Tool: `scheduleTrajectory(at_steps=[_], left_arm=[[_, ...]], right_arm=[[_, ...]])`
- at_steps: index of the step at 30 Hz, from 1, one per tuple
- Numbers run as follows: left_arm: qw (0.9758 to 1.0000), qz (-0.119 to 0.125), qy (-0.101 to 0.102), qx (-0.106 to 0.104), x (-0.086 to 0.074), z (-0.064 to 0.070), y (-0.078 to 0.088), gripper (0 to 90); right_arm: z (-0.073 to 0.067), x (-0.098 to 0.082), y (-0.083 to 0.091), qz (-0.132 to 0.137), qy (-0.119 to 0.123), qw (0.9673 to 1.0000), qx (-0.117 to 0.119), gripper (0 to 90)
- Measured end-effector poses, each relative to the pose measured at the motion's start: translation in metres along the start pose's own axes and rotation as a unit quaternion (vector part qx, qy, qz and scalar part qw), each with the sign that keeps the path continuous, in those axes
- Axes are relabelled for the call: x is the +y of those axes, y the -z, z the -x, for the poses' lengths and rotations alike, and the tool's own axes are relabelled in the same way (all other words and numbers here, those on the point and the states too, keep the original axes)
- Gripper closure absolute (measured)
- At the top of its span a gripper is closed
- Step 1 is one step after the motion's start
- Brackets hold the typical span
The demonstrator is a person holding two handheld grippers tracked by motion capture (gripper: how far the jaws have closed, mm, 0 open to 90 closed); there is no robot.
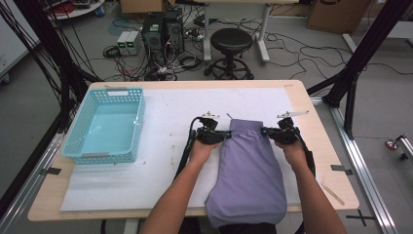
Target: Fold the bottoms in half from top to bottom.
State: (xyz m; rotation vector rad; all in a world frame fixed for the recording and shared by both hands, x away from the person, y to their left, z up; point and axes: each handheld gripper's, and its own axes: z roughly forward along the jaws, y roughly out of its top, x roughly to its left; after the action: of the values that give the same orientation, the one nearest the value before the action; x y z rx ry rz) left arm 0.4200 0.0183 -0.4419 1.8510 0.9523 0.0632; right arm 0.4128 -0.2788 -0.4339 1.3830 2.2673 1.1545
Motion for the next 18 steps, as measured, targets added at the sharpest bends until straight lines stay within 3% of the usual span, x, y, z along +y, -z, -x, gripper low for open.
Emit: scheduleTrajectory(at_steps=[3,7,12,18], left_arm=[[0.9997,0.014,-0.019,-0.006,0.009,0.000,0.004,88.1],[0.9994,0.019,-0.021,-0.020,0.011,-0.001,0.006,88.1],[0.9972,0.033,-0.035,-0.058,0.006,0.005,0.015,87.9],[0.9942,0.044,-0.055,-0.081,0.000,0.020,0.030,87.7]], right_arm=[[0.001,0.007,0.005,0.020,0.011,0.9997,0.000,86.7],[0.002,0.016,0.010,0.032,0.016,0.9994,0.005,86.7],[0.000,0.011,0.019,0.034,0.023,0.9990,0.017,86.7],[-0.009,0.002,0.040,0.053,0.030,0.9975,0.034,86.6]])
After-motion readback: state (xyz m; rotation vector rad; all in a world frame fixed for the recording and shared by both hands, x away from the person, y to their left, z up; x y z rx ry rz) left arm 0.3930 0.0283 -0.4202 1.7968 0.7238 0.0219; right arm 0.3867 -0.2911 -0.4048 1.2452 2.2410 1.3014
